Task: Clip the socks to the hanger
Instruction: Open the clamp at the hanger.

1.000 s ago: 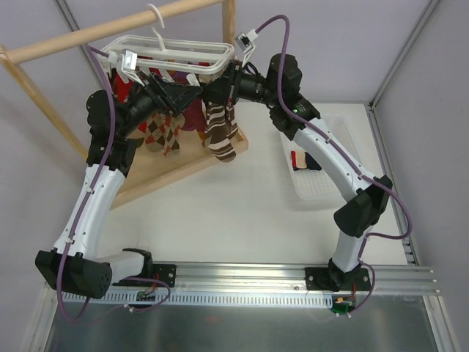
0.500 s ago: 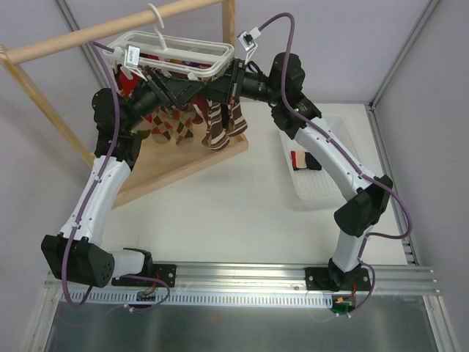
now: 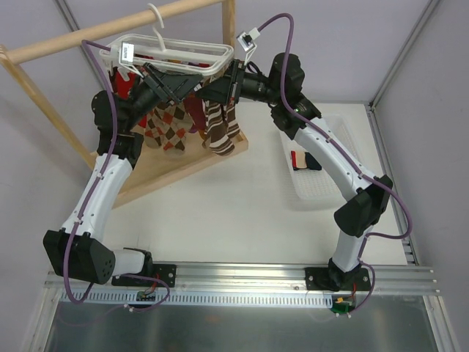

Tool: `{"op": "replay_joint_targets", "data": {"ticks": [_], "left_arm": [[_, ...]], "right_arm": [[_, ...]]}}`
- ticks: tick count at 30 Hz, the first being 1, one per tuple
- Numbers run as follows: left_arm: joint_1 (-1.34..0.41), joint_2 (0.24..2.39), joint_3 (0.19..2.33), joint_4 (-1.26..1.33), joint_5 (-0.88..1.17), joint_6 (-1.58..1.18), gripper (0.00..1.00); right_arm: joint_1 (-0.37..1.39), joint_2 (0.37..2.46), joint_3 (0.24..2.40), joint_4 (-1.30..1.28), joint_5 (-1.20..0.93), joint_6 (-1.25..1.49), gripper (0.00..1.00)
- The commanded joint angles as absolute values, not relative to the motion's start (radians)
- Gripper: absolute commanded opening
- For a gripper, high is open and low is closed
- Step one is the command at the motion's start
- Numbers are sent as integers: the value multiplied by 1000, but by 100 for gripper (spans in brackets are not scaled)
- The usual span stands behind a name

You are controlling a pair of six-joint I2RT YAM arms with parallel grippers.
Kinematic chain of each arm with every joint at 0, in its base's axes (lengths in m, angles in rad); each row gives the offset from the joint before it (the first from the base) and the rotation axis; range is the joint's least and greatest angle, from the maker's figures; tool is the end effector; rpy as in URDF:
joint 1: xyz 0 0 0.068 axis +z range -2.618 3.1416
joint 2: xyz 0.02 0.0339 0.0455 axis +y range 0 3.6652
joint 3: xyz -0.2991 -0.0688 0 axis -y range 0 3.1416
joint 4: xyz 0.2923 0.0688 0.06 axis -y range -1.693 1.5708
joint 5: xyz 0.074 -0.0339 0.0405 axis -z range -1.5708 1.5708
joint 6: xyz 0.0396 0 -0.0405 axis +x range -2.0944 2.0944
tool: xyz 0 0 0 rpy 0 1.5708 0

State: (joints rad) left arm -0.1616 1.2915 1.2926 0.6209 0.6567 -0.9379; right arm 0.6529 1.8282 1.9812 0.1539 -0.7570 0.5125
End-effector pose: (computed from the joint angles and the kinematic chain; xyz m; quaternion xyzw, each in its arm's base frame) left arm 0.3074 -0.0746 0.5227 0.1019 0.5088 -0.5656 0.6410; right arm 0.3599 0.3095 0.5376 -0.3359 0.5266 0.5948 0.5059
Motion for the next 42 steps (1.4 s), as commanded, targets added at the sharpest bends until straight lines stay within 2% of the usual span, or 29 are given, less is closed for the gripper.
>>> {"op": "replay_joint_targets", "data": {"ticks": [1,9,12,15,19,22,24,25,32,35,36,42], "left_arm": [[-149,1296,1289,730,649,-979,57],[-149,1293,1267,727,638,-977,47],[-149,1295,1264,727,630,-974,36],[-149,1299,1264,726,627,-976,30],[-149,1304,1270,706,624,-976,24],[-149,1301,1278,664,609,-966,19],[-149,1296,1281,640,594,-956,17],[-149,1293,1284,628,585,-951,13],[-149,1272,1319,485,528,-925,0],[-149,1261,1336,428,512,-907,0],[-149,1256,1335,429,511,-905,0],[-150,1238,1362,336,443,-884,0]], "right_arm": [[653,1795,1985,212,-784,523,1],[649,1801,1980,225,-782,538,1],[647,1802,1980,225,-787,541,3],[644,1802,1976,221,-787,537,12],[641,1793,1977,171,-778,503,39],[638,1770,1973,114,-759,448,53],[634,1755,1965,88,-741,405,60],[632,1738,1956,68,-738,394,63],[604,1671,1921,-33,-680,304,68],[600,1642,1911,-113,-635,230,70],[600,1631,1908,-150,-620,212,75],[601,1548,1862,-271,-451,62,79]]}}
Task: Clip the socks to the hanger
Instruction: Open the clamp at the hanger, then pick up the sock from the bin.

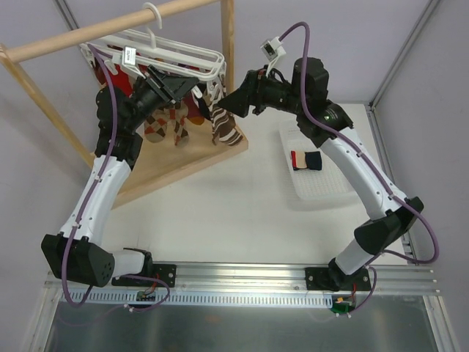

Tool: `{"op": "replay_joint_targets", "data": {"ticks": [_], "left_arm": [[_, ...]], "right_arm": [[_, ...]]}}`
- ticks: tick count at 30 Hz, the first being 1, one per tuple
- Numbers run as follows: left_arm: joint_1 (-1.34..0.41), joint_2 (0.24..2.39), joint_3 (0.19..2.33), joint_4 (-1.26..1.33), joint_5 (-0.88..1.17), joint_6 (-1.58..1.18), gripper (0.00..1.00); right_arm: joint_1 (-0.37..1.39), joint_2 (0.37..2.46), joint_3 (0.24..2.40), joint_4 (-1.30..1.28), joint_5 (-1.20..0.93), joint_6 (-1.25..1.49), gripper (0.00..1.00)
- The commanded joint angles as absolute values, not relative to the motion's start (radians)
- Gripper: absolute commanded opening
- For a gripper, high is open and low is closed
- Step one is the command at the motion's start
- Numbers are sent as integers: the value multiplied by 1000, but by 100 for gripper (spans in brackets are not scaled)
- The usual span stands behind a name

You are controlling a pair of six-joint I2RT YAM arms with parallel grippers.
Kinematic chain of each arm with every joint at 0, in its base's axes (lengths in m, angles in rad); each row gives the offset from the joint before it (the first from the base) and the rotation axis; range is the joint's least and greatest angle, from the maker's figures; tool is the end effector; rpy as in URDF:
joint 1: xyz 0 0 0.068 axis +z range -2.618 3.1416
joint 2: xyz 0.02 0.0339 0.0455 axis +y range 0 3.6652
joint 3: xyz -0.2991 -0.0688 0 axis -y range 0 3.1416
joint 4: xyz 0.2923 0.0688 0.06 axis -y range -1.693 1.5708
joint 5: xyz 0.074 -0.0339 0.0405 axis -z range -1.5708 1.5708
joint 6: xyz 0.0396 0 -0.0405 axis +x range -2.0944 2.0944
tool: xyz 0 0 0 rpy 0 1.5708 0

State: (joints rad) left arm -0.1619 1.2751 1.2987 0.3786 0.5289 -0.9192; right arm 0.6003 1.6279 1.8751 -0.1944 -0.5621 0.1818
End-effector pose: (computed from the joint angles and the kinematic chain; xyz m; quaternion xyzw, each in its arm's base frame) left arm 0.3158 -0.0718 0.5088 0.0057 0.5753 -0.5379 0.6161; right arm 0.3290 0.2508 0.5475 -0.3342 0.6050 0.4422 0.5717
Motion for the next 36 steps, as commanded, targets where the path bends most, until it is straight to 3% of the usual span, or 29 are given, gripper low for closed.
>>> {"op": "replay_joint_targets", "data": {"ticks": [1,9,20,28,36], "left_arm": [[-150,1238,1367,290,433,-882,0],[-160,1252,1422,178,371,-934,0],[-160,1255,1433,132,365,-956,0],[-160,1249,1431,129,383,-942,0],[-160,1238,1433,124,385,-922,0]], "right_arm": [[600,1539,1855,-308,-419,46,79],[588,1437,1740,-402,-44,-66,80],[490,1362,1533,-445,294,-106,81],[201,1416,1290,-316,155,-2,80],[130,1647,1278,-250,135,60,75]]}}
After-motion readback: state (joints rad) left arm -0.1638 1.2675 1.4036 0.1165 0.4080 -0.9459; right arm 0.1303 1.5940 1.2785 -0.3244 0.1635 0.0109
